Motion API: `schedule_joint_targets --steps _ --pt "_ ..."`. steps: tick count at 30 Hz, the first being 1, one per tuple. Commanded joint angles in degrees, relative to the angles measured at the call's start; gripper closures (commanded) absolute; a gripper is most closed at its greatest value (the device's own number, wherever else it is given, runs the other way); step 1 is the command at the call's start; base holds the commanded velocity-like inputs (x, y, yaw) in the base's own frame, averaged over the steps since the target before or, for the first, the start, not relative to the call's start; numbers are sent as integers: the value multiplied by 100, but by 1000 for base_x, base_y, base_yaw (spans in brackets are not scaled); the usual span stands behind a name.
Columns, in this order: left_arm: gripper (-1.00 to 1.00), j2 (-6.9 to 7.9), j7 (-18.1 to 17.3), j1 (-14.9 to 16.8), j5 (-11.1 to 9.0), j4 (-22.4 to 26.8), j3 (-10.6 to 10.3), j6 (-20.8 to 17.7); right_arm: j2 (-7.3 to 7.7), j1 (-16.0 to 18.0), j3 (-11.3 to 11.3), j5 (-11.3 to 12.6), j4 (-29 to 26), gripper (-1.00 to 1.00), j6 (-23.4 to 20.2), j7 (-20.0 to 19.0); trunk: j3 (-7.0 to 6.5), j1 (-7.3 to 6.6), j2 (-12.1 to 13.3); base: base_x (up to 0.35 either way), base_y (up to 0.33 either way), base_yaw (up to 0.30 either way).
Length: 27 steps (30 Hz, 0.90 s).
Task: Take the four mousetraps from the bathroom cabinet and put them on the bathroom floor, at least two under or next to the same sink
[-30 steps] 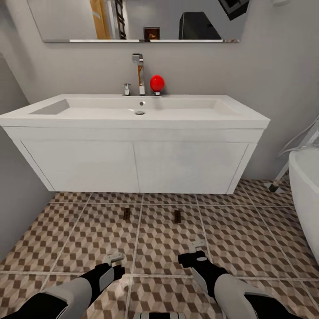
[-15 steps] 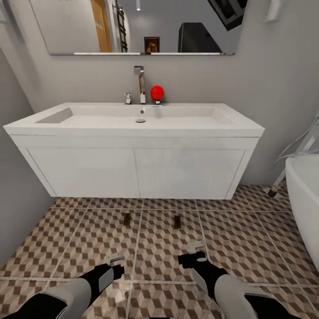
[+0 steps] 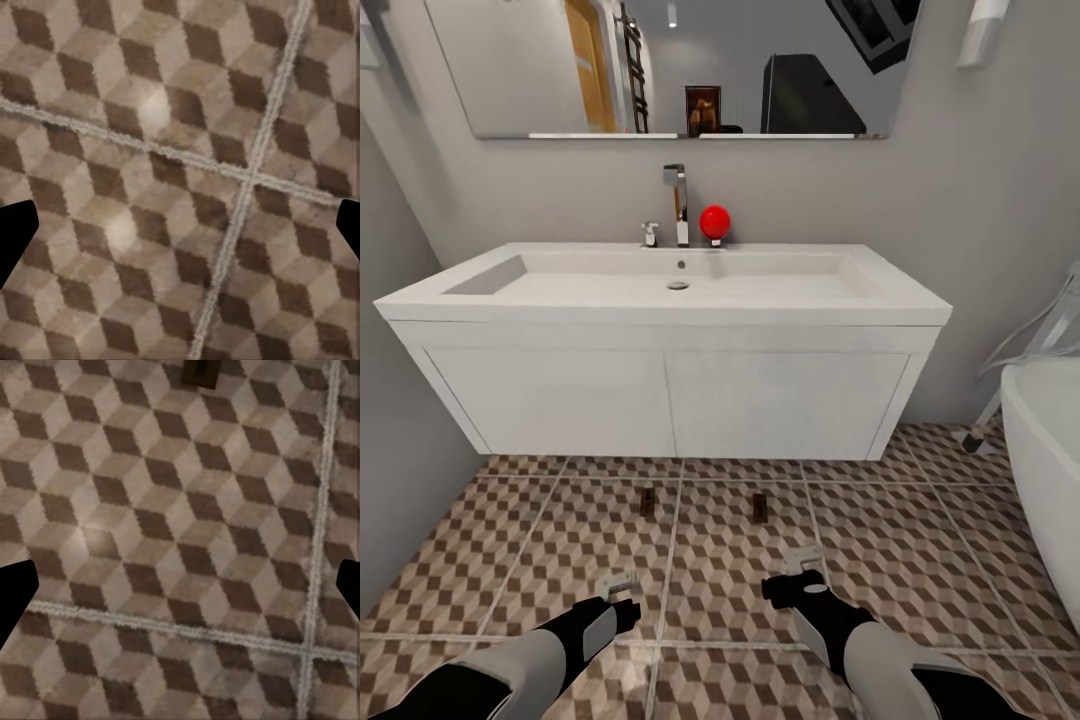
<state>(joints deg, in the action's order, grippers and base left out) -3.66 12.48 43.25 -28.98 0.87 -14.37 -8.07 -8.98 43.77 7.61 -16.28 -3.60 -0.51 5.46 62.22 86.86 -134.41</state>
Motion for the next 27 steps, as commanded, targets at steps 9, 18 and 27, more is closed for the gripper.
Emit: schedule_joint_targets --steps 9,18,27 --pt "-100 26 27 -1 -48 2 -48 -28 17 -82 48 -57 -6 -100 -2 16 -158 -199 361 0 0 0" --pt "-100 67 26 -12 -47 1 -48 -28 41 -131 48 -27 -1 -100 7 16 -319 -397 722 0 0 0" --pt "-100 75 26 -24 -46 0 -48 -28 126 -310 48 -32 -5 -100 311 15 -481 -595 1083 0 0 0"
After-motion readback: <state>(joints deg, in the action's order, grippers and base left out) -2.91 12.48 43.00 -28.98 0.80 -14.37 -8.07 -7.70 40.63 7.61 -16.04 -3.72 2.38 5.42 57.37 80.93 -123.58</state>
